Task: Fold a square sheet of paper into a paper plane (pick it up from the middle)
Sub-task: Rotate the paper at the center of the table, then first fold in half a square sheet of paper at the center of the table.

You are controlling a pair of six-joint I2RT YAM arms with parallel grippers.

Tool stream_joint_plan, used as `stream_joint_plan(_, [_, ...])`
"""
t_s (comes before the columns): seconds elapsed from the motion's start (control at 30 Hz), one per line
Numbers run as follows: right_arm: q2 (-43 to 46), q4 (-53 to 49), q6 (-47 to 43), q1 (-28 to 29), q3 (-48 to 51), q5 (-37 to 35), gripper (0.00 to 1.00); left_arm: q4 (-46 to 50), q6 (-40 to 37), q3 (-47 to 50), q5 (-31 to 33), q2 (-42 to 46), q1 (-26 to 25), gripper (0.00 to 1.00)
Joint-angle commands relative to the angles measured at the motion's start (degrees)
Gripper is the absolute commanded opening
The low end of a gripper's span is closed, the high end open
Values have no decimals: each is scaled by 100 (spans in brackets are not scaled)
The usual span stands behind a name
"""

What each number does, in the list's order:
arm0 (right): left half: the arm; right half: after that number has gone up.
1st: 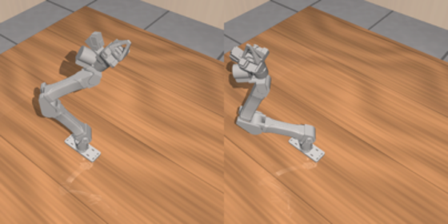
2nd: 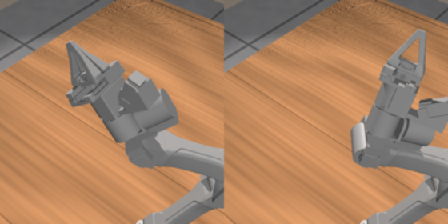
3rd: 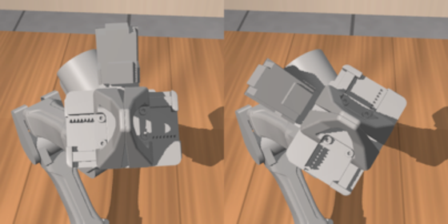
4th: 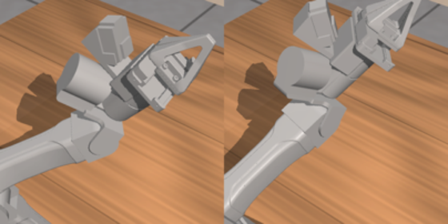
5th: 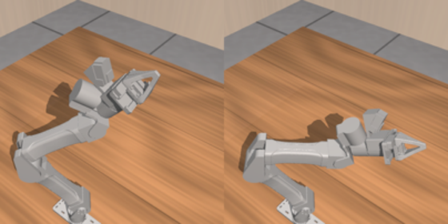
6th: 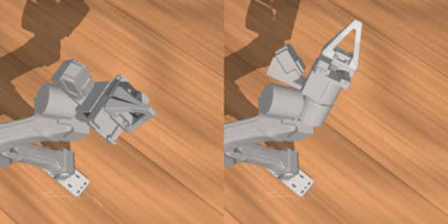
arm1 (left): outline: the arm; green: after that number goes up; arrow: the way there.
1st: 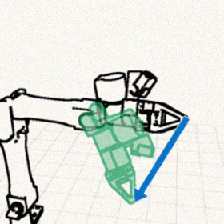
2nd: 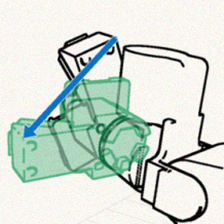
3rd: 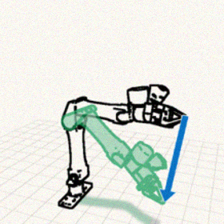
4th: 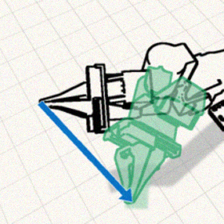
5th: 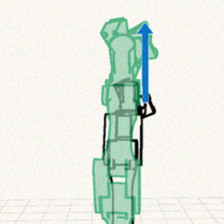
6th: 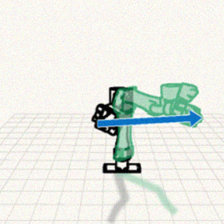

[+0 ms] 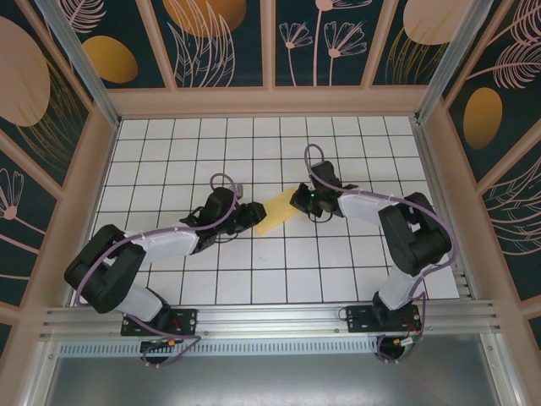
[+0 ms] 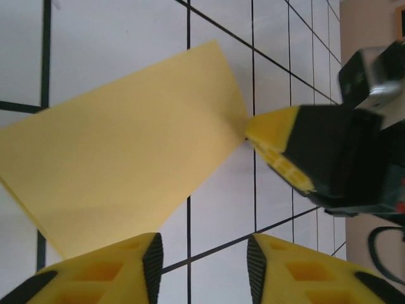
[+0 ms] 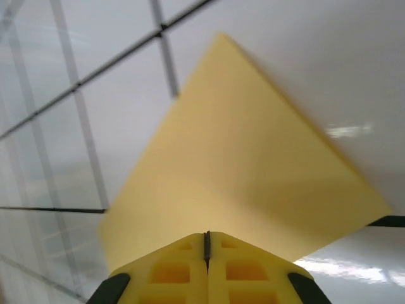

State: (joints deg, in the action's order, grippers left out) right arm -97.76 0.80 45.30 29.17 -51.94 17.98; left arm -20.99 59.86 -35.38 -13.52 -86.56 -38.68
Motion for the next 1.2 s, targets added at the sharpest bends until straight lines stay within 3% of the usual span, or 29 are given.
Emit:
stream_joint_plan(0.0, [222,705,-145,-14,340,761,0,-349,292,-194,21,-243,-141,35])
stream_joint_plan(0.13, [161,820,-274,26,524,1037,0,-402,391,-352,86,-569,-184,24])
stream_joint_plan(0.4, [-268,755,-410,186,380,1291,0,-291,428,-675,10,-1093,-202,13])
stream_joint_plan(1.17, [-796,606,-573,186,65,1386,0,69,248,-976,-304,-1773,-220,7])
